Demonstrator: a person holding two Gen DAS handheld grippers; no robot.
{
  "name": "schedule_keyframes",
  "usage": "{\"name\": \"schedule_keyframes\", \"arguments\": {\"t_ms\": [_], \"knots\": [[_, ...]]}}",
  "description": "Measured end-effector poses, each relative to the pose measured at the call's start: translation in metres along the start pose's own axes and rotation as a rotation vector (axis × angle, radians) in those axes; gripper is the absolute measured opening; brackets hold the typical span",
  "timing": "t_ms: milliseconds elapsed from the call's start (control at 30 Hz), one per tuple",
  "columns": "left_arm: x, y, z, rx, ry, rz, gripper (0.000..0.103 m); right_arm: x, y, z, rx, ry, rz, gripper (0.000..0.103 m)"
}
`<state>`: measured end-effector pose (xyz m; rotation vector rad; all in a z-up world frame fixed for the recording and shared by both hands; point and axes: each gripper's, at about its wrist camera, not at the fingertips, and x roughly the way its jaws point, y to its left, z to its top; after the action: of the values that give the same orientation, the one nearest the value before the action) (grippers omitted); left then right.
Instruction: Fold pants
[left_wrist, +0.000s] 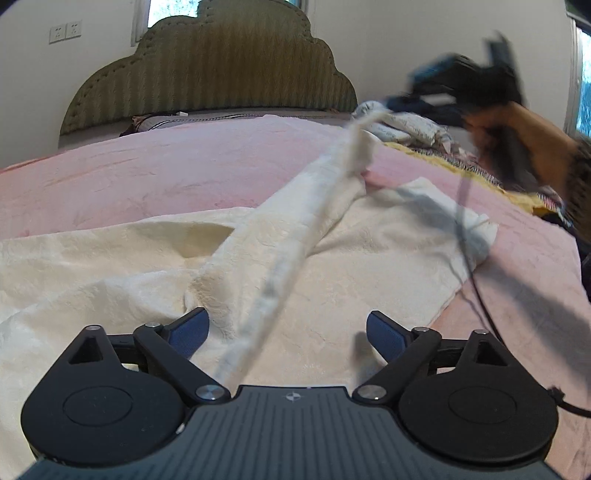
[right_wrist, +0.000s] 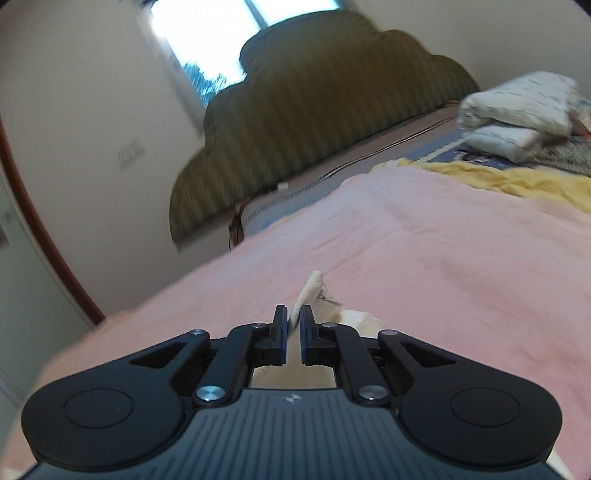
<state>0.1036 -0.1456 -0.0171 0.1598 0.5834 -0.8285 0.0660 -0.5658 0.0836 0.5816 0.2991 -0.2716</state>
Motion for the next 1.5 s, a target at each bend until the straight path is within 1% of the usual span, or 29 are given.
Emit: {"name": "schedule_keyframes", "arguments": {"t_ms": [67,167,200,267,367,400,467,500,567,633,700,800,867,900,933,1000,1067,1100,1133,1167,1200,1233,1267,1333,1400,1433,1500], "knots": [[-0.003,0.002,0.000,-0.021,-0.014,-0.001,0.086,-0.035,-0.027,-0.004,0.071,-0.032,0.011,0.007],[-0.004,0.001,0.001,-0.020,-0.020,0.026,0.080,-0.078,-0.064,-0.016,0.155,-0.069,-0.003,0.007],[-0.004,-0.001,0.002,-0.014,-0.016,0.036,0.079,-0.086,-0.073,-0.021,0.173,-0.070,-0.014,0.007],[-0.003,-0.005,0.003,0.004,-0.008,0.058,0.077,-0.095,-0.096,-0.034,0.217,-0.044,-0.028,0.007],[-0.001,-0.014,0.003,0.057,0.004,0.100,0.077,-0.087,-0.115,-0.057,0.291,0.052,-0.006,0.008],[-0.001,-0.019,0.003,0.080,0.007,0.117,0.078,-0.082,-0.118,-0.065,0.325,0.077,0.024,0.009],[0.001,-0.025,0.004,0.126,0.010,0.146,0.079,-0.073,-0.125,-0.079,0.409,0.119,0.094,0.014],[0.001,-0.029,0.003,0.149,0.010,0.161,0.079,-0.067,-0.125,-0.083,0.435,0.131,0.108,0.018],[0.001,-0.034,0.002,0.187,0.008,0.182,0.080,-0.054,-0.122,-0.089,0.446,0.166,0.108,0.020],[0.002,-0.039,0.000,0.216,0.006,0.199,0.080,-0.040,-0.120,-0.094,0.486,0.220,0.117,0.021],[0.003,-0.041,0.000,0.232,0.011,0.203,0.082,-0.027,-0.116,-0.099,0.533,0.279,0.157,0.021],[0.005,-0.043,0.000,0.238,0.016,0.208,0.084,-0.018,-0.103,-0.101,0.509,0.321,0.161,0.021],[0.005,-0.043,0.001,0.240,0.017,0.209,0.084,-0.010,-0.103,-0.104,0.573,0.358,0.200,0.021],[0.005,-0.044,0.000,0.242,0.017,0.212,0.084,-0.007,-0.104,-0.104,0.597,0.361,0.209,0.022],[0.006,-0.046,0.000,0.246,0.016,0.215,0.084,-0.008,-0.107,-0.103,0.619,0.327,0.200,0.022],[0.005,-0.048,0.000,0.263,0.012,0.225,0.085,-0.010,-0.117,-0.098,0.650,0.224,0.143,0.022],[0.006,-0.053,0.000,0.304,0.006,0.240,0.085,-0.011,-0.130,-0.096,0.688,0.115,0.111,0.022],[0.006,-0.058,-0.001,0.338,0.000,0.251,0.085,-0.008,-0.139,-0.096,0.720,0.074,0.122,0.022],[0.006,-0.064,-0.002,0.375,-0.008,0.264,0.085,-0.005,-0.144,-0.096,0.744,0.062,0.152,0.022],[0.007,-0.070,-0.002,0.412,-0.015,0.279,0.085,-0.002,-0.145,-0.094,0.741,0.063,0.178,0.021],[0.008,-0.076,-0.004,0.446,-0.021,0.295,0.085,-0.002,-0.141,-0.090,0.705,0.061,0.180,0.009],[0.009,-0.082,-0.005,0.478,-0.028,0.309,0.085,-0.005,-0.136,-0.086,0.663,0.053,0.185,0.005],[0.010,-0.086,-0.006,0.500,-0.034,0.321,0.085,-0.010,-0.131,-0.081,0.623,0.037,0.211,0.005],[0.014,-0.090,-0.005,0.518,-0.035,0.337,0.083,-0.020,-0.120,-0.071,0.588,0.004,0.268,0.004],[0.016,-0.090,-0.002,0.499,-0.025,0.337,0.080,-0.032,-0.110,-0.059,0.570,-0.029,0.322,0.004],[0.017,-0.089,0.000,0.481,-0.022,0.326,0.071,-0.038,-0.106,-0.053,0.564,-0.042,0.347,0.004],[0.019,-0.085,0.004,0.439,-0.005,0.303,0.041,-0.050,-0.097,-0.041,0.546,-0.066,0.399,0.004]]}}
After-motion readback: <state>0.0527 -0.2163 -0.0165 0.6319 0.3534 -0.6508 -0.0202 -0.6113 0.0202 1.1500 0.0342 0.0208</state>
